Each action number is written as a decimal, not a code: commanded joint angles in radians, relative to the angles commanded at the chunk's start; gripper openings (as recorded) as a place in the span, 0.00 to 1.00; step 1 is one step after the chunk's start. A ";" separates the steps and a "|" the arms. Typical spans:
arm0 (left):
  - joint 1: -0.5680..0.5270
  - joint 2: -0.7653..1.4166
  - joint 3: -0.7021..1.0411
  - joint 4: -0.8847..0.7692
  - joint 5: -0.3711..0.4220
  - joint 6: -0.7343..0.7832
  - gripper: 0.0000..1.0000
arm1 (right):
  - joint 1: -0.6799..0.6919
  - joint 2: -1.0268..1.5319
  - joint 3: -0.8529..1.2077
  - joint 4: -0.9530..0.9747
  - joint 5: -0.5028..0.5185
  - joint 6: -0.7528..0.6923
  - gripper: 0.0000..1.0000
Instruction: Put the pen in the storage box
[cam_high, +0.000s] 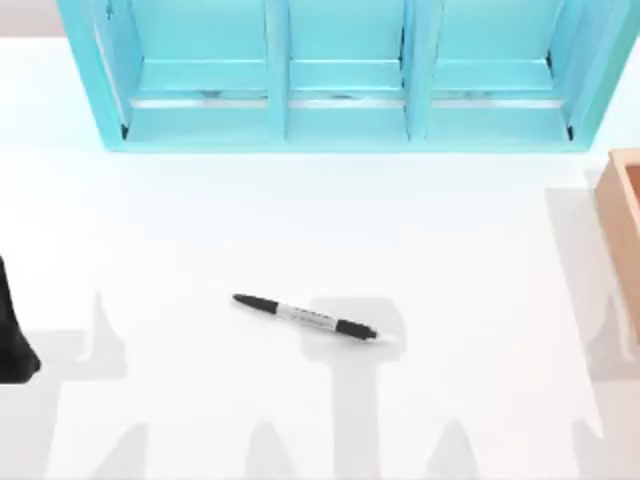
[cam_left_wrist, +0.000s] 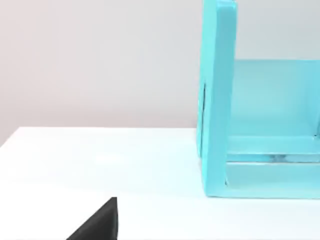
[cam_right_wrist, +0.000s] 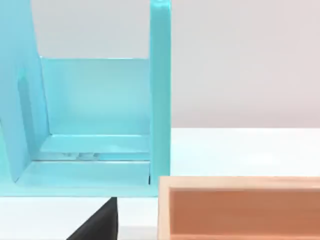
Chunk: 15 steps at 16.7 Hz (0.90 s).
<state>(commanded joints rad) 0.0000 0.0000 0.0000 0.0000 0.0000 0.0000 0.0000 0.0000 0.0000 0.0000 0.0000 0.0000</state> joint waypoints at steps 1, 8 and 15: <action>0.000 0.000 0.000 0.000 0.000 0.000 1.00 | 0.000 0.000 0.000 0.000 0.000 0.000 1.00; 0.000 0.000 0.000 0.000 0.000 0.000 1.00 | 0.072 0.159 0.132 -0.093 -0.021 -0.023 1.00; 0.000 0.000 0.000 0.000 0.000 0.000 1.00 | 0.246 0.655 0.519 -0.395 -0.036 -0.110 1.00</action>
<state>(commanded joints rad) 0.0000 0.0000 0.0000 0.0000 0.0000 0.0000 0.2456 0.6554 0.5193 -0.3946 -0.0359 -0.1096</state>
